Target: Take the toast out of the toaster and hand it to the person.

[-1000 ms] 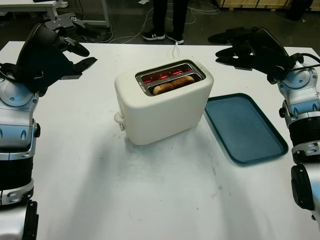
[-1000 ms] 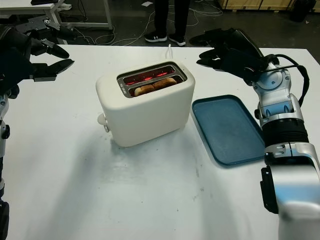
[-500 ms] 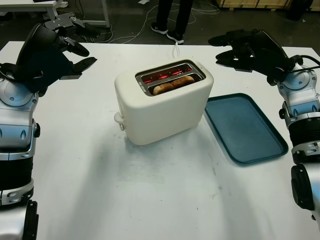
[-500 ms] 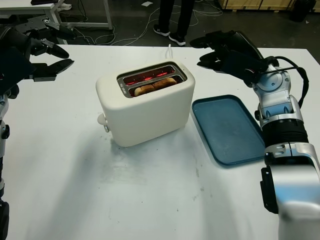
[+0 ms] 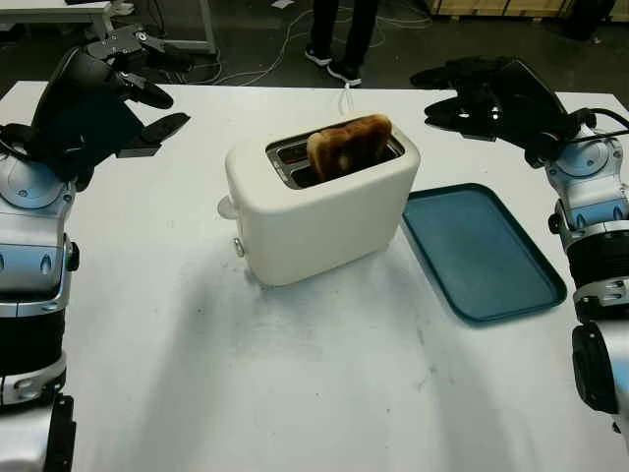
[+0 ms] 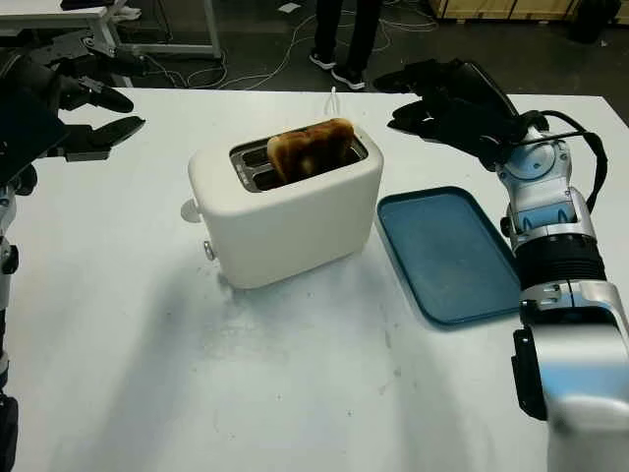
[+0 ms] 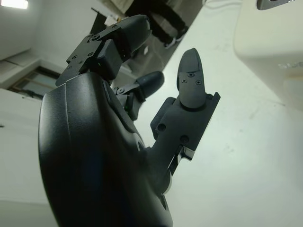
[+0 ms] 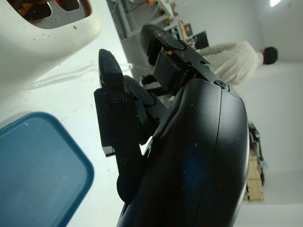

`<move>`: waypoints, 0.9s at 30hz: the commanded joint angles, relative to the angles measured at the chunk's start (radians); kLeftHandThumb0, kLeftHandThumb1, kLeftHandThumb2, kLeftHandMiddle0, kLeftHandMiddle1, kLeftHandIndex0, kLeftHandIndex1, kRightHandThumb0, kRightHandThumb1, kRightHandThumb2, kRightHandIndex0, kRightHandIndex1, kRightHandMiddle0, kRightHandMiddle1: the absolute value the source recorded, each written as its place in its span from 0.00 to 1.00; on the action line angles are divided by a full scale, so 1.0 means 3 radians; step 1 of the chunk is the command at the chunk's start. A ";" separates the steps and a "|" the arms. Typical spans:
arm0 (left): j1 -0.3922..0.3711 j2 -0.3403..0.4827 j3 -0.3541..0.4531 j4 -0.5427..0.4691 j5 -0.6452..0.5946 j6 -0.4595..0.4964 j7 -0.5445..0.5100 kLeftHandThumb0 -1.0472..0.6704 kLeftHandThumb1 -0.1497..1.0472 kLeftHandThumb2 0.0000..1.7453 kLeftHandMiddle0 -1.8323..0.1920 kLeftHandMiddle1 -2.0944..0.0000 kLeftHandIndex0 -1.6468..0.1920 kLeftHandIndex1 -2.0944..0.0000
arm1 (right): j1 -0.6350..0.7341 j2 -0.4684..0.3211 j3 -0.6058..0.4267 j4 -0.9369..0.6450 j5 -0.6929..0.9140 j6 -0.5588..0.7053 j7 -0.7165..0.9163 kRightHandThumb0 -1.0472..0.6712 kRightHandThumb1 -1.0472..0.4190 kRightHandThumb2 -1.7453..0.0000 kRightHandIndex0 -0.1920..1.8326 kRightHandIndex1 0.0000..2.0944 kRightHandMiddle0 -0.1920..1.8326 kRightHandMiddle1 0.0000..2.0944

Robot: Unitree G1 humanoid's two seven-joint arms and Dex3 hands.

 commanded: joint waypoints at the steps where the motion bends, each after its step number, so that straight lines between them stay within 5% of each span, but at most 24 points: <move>1: 0.0020 0.0025 -0.0015 0.0016 0.0024 -0.0046 -0.0003 0.52 0.67 0.31 0.73 0.47 0.69 0.60 | -0.0015 0.0020 -0.0008 0.0024 0.0021 -0.0018 -0.0021 0.46 0.09 0.96 0.54 0.01 0.46 0.00; 14: 0.0027 -0.0011 0.0005 -0.0014 -0.0010 0.0011 0.0016 0.52 0.68 0.30 0.74 0.47 0.69 0.60 | -0.0268 0.0022 -0.0239 -0.0617 0.0393 0.0229 0.0116 0.45 0.20 1.00 0.49 0.00 0.45 0.00; 17: 0.0022 -0.0024 0.0006 -0.0049 -0.0014 0.0086 0.0020 0.52 0.68 0.30 0.74 0.47 0.70 0.61 | -0.0378 0.0056 -0.0256 -0.0792 0.0520 0.0254 0.0210 0.36 0.24 1.00 0.49 0.01 0.46 0.01; 27: 0.0024 0.0024 -0.0013 0.0002 0.0022 -0.0041 0.0002 0.51 0.67 0.31 0.74 0.47 0.69 0.60 | -0.0467 0.0189 0.0082 -0.0915 0.0474 0.0345 0.0630 0.26 0.28 1.00 0.46 0.01 0.45 0.01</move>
